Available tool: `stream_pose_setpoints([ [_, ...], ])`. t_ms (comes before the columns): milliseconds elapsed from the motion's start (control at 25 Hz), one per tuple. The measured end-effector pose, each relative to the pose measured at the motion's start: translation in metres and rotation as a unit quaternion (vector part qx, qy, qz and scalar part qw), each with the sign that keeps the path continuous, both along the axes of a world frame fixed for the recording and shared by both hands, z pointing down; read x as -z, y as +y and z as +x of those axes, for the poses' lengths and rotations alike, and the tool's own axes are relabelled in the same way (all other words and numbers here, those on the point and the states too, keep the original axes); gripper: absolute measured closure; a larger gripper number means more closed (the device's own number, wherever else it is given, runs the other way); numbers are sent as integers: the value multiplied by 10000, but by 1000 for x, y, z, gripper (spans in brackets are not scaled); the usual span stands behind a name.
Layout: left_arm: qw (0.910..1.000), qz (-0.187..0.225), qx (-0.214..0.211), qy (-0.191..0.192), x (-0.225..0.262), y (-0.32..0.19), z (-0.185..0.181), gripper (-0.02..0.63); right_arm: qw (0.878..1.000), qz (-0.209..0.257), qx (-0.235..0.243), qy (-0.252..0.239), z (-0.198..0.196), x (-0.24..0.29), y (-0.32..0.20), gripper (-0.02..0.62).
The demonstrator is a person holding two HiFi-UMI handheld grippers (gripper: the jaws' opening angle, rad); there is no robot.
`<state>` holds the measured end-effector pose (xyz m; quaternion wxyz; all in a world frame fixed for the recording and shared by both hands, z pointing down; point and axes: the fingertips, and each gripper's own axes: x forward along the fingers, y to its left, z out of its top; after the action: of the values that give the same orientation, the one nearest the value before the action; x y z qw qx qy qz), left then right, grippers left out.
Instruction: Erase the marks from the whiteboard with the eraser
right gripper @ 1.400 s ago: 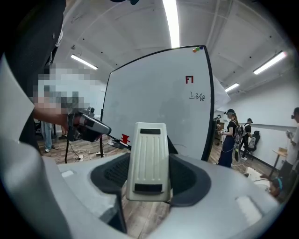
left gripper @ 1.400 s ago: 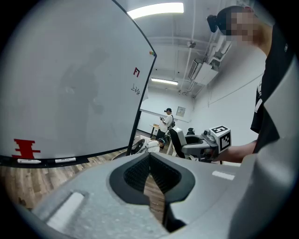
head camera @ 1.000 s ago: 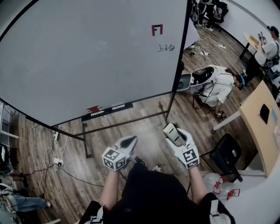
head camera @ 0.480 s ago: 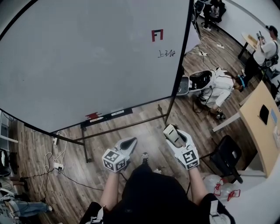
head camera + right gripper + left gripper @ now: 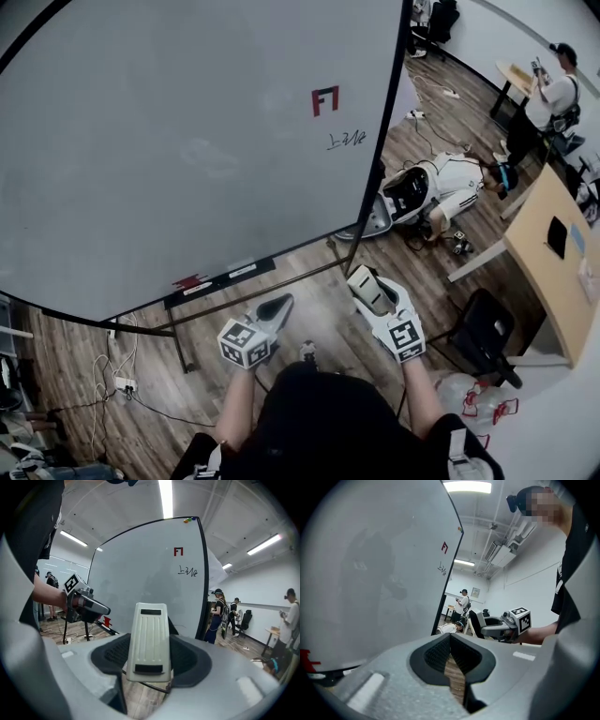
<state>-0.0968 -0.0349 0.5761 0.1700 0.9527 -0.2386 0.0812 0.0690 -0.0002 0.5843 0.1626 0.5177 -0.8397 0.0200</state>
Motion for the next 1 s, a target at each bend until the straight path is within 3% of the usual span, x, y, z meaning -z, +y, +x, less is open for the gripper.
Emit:
stream_pose_setpoints([
  [640, 9993, -50, -363, 20, -8, -92, -4, 595, 9993, 13, -377, 68, -7, 1, -81, 337],
  [1000, 10000, 47, -33, 27, 2, -114, 7, 595, 9998, 157, -28, 126, 8, 12, -118, 337],
])
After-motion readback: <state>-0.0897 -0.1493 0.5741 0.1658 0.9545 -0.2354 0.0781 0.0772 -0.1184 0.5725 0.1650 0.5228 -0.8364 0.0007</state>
